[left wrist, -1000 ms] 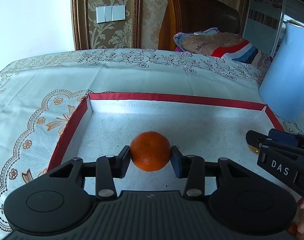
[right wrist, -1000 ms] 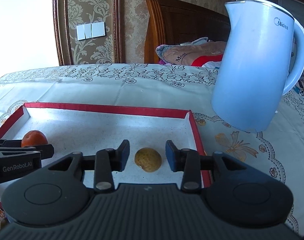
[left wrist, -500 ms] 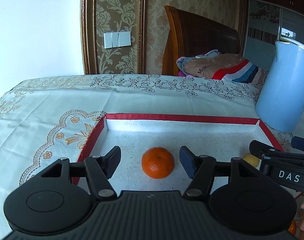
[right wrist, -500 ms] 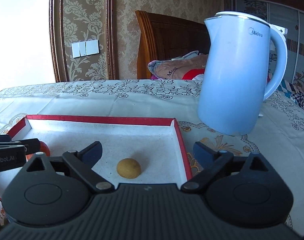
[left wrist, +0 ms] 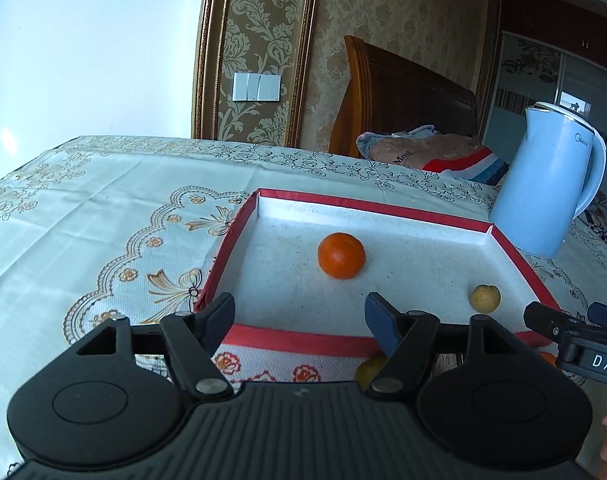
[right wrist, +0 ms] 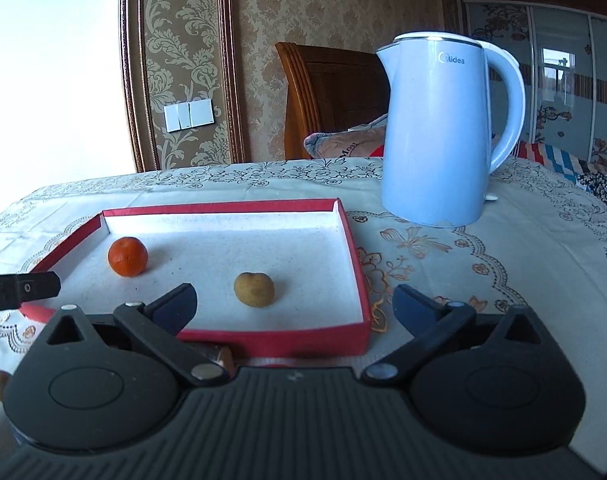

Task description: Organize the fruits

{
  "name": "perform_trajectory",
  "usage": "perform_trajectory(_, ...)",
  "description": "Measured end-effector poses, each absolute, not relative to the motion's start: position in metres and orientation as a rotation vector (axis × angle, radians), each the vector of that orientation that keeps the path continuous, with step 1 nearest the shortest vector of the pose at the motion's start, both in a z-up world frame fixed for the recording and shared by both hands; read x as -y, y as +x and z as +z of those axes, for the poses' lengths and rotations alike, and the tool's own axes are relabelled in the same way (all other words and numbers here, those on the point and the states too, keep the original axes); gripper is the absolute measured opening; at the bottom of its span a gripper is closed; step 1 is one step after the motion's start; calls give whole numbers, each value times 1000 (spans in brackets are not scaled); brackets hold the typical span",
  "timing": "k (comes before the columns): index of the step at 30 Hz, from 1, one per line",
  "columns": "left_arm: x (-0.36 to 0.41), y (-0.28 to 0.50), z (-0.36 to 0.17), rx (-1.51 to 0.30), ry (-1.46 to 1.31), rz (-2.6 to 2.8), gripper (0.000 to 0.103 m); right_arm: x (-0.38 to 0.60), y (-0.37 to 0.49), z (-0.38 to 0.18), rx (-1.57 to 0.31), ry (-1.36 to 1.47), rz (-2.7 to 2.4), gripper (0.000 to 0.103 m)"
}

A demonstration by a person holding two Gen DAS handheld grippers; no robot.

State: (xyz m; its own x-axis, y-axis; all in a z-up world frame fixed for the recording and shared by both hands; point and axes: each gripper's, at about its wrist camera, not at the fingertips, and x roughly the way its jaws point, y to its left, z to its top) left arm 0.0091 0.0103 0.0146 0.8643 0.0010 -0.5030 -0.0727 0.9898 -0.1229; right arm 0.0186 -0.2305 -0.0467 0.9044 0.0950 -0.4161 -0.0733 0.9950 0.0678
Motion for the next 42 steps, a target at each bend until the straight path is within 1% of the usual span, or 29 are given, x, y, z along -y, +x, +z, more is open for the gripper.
perform_trajectory(1, -11, 5, 13, -523, -137, 39, 81, 231, 12, -48, -426, 40, 82, 103)
perform_trajectory(6, -16, -20, 6, -513, -103, 29, 81, 240, -6, -50, -412, 61, 100, 103)
perform_trajectory(13, -22, -29, 2, -536, -122, 0, 81, 241, -5, -51, -433, 73, 99, 103)
perform_trajectory(19, -19, -48, -3, -533, -78, -31, 81, 243, -11, -52, -440, 88, 111, 103)
perform_trajectory(26, -9, -50, -6, -540, -10, -23, 81, 243, -12, -53, -450, 84, 105, 103)
perform_trajectory(42, -14, -52, -14, -600, -10, -21, 81, 243, -15, -56, -473, 84, 110, 103)
